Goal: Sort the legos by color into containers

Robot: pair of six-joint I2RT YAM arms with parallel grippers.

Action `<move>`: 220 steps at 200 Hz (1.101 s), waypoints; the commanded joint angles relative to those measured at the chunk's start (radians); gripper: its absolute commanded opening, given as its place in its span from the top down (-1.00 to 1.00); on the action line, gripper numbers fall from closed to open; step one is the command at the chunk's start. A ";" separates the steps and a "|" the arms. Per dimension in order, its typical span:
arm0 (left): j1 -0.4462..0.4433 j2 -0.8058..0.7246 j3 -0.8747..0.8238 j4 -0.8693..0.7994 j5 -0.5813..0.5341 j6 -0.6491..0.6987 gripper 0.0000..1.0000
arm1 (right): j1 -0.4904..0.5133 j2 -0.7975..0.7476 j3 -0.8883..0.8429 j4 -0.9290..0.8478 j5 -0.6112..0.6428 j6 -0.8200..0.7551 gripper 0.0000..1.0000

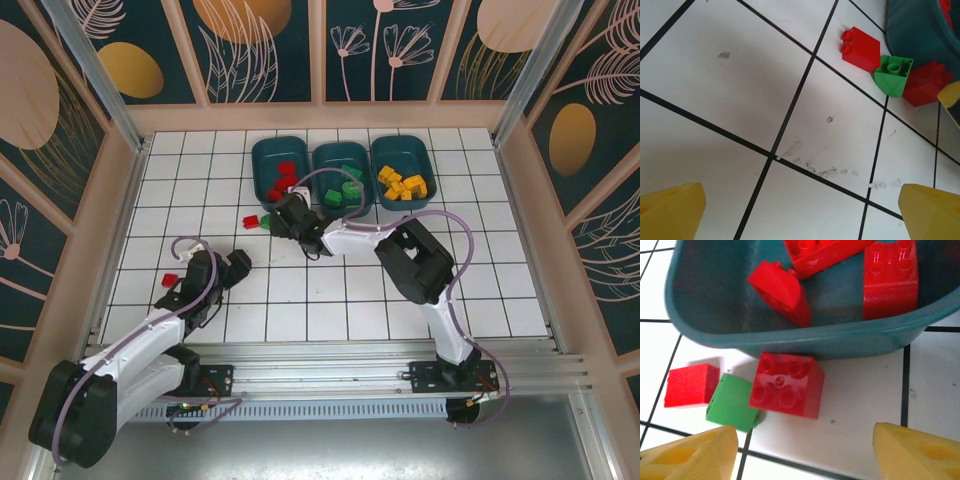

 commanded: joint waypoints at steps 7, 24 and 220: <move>-0.001 0.018 0.027 0.023 -0.018 0.016 -0.97 | -0.015 0.051 0.071 0.029 -0.024 0.012 -0.43; -0.001 0.022 0.031 0.023 -0.024 0.017 -0.97 | -0.019 0.074 0.093 0.024 -0.020 0.013 -0.42; 0.045 0.448 0.445 -0.008 0.067 -0.100 -0.75 | -0.025 -0.214 -0.137 0.174 0.136 -0.150 0.35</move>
